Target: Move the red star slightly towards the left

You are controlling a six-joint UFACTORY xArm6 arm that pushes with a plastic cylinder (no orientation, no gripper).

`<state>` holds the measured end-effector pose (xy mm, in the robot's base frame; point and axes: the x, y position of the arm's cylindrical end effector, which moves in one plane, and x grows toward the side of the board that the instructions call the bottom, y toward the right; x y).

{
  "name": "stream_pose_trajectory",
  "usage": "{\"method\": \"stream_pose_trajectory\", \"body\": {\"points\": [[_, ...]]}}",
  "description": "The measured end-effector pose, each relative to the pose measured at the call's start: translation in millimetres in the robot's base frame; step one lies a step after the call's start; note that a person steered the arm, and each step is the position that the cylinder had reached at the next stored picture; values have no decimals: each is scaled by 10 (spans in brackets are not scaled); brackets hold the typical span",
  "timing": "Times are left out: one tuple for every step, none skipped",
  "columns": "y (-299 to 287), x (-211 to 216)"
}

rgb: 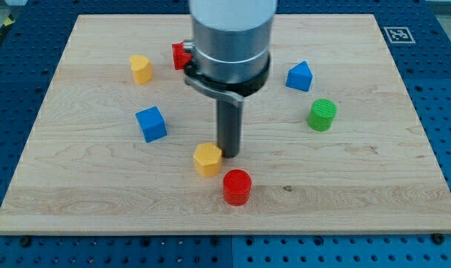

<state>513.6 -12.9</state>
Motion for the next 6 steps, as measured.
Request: {"method": "stream_pose_trajectory", "body": {"points": [[-163, 0], [-163, -289], [-188, -976], [-363, -1626], [-423, -1735], [-480, -1728]]}}
